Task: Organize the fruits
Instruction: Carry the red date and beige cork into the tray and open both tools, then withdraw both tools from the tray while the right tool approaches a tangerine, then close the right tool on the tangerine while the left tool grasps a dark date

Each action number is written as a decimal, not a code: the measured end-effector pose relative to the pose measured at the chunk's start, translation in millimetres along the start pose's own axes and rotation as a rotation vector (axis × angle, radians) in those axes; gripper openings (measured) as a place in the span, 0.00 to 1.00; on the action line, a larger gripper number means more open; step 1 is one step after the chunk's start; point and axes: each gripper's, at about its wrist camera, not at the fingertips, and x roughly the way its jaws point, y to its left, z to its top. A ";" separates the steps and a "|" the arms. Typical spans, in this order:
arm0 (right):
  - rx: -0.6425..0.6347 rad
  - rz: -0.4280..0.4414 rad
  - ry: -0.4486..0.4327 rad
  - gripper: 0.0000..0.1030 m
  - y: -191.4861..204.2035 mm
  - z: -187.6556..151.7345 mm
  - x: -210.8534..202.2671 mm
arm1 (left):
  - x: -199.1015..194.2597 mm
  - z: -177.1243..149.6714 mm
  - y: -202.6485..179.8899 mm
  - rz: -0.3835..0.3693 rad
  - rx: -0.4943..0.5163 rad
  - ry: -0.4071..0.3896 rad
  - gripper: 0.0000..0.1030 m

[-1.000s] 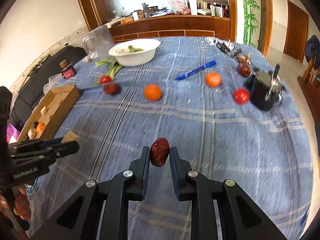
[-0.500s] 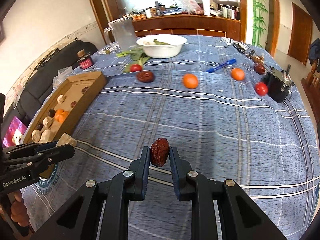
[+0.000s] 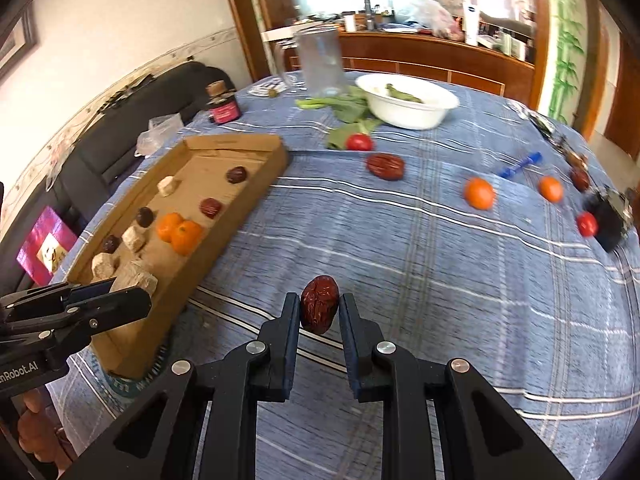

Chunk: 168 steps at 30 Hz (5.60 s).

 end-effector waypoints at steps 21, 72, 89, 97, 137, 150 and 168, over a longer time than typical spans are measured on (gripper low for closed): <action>-0.180 0.134 0.018 0.21 112.1 36.6 37.9 | -44.9 -8.6 111.8 0.173 -0.151 -0.065 0.27; -0.354 0.059 0.125 0.22 146.0 24.1 92.9 | 0.9 -23.1 115.6 0.264 -0.077 0.034 0.29; -0.279 0.077 0.082 0.22 130.3 17.8 47.2 | -21.0 -29.4 101.9 0.309 -0.117 -0.051 0.46; -0.194 0.067 0.074 0.26 91.2 3.2 19.8 | -21.1 -20.4 63.9 0.327 -0.070 -0.107 0.63; 0.107 -0.158 0.060 0.54 -166.4 77.9 82.2 | 149.6 97.6 -86.4 0.320 0.133 0.041 0.75; 0.114 -0.119 0.026 0.29 -186.8 65.8 66.5 | 220.2 125.9 -119.2 0.277 0.155 0.081 0.75; 0.099 -0.151 0.005 0.30 -168.4 48.9 31.9 | 192.7 108.7 -120.0 0.213 0.164 0.046 0.42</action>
